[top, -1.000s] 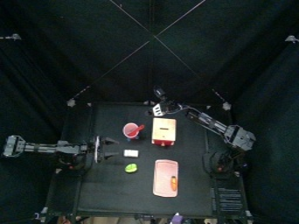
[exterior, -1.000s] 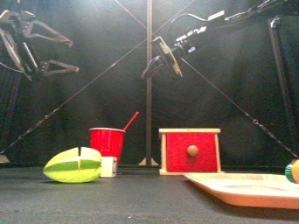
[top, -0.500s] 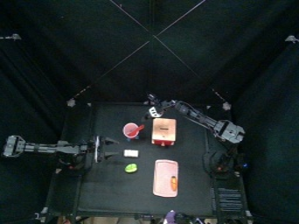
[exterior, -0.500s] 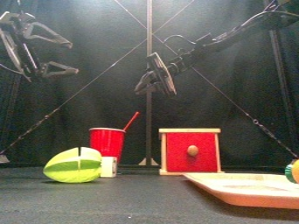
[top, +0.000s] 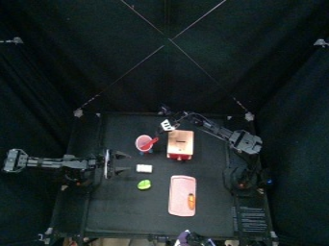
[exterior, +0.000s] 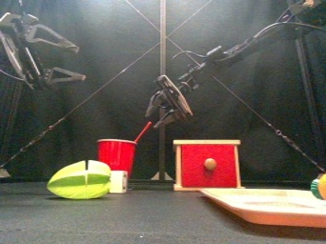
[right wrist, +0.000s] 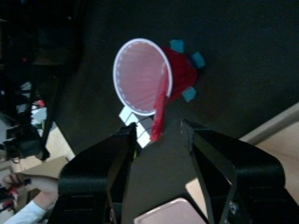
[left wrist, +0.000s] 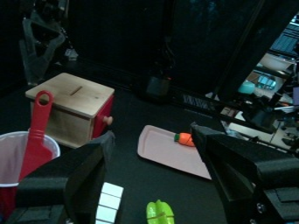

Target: Grab knife

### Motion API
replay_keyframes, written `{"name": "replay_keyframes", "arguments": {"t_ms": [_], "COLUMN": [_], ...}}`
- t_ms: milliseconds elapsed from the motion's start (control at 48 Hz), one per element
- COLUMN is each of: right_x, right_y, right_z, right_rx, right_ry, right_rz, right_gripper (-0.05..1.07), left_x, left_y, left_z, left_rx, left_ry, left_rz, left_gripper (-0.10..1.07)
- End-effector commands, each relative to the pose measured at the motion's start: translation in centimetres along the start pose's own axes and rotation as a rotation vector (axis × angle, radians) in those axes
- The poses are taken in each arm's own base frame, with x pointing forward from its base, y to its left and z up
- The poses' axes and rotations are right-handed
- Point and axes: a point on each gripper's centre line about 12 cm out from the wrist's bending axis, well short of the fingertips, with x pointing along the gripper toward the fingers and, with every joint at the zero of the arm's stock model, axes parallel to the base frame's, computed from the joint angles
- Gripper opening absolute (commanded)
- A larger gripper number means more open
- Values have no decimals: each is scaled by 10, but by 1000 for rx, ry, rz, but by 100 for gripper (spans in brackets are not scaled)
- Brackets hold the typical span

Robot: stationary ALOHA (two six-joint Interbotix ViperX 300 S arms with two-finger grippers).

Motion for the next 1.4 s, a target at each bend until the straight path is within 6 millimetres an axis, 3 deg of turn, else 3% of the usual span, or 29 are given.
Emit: {"name": "replay_keyframes", "arguments": {"t_ms": [0,375,562,1000,1375], "right_x": [-8,13,22,19,18], "right_y": [20,40,40,38,38], "right_z": [4,5,3,8,12], "right_rx": [-44,-111,-120,-119,-113], "right_ry": [-8,100,142,129,120], "right_rz": [7,-31,-41,-45,-38], "right_gripper": [81,81,80,80,63], "left_x": [2,1,1,1,1], "left_y": [-1,0,0,0,0], "left_z": [4,2,3,2,2], "left_rx": [1,0,-2,1,1], "left_ry": [-12,-8,-9,-8,-8], "left_rz": [-1,1,0,0,1], "left_gripper": [101,101,101,101,101]}}
